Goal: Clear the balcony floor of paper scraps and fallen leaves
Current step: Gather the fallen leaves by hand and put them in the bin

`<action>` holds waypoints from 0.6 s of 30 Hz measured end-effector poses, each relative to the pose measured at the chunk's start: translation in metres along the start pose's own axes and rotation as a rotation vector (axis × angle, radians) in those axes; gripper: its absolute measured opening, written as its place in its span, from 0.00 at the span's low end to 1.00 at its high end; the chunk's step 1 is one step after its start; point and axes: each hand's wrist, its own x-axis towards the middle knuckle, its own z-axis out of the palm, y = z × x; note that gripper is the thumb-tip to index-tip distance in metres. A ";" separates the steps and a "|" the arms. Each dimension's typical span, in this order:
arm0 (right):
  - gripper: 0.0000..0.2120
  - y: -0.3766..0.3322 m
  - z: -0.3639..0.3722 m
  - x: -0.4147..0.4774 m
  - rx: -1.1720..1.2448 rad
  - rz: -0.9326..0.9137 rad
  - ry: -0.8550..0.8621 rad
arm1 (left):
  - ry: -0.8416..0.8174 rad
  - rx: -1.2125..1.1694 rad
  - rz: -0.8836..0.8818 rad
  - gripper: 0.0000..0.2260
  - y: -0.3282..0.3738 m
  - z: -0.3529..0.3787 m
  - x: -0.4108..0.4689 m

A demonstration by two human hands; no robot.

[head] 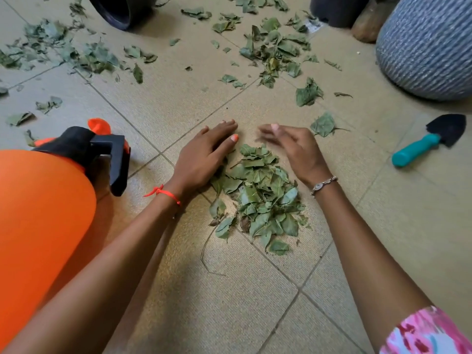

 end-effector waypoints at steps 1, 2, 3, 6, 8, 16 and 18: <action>0.16 0.000 -0.005 -0.001 0.010 -0.011 0.141 | -0.014 -0.011 0.016 0.25 -0.001 0.000 -0.001; 0.16 0.006 -0.011 0.001 -0.085 -0.008 0.308 | -0.029 -0.005 0.033 0.25 -0.002 0.000 -0.002; 0.17 0.014 -0.019 0.005 -0.234 0.019 0.441 | -0.045 0.010 0.050 0.27 -0.002 0.000 -0.002; 0.24 0.039 -0.038 0.012 -0.555 0.238 0.431 | -0.076 0.026 0.062 0.33 -0.003 0.000 0.000; 0.26 0.047 -0.034 0.012 -0.625 0.238 0.274 | -0.072 0.028 0.060 0.34 -0.002 -0.001 0.000; 0.24 0.009 0.009 -0.004 -0.476 0.030 -0.061 | -0.120 -0.030 -0.054 0.30 0.001 -0.004 -0.004; 0.27 0.002 0.016 -0.009 -0.426 0.026 -0.154 | -0.131 -0.048 -0.070 0.28 0.005 -0.004 -0.006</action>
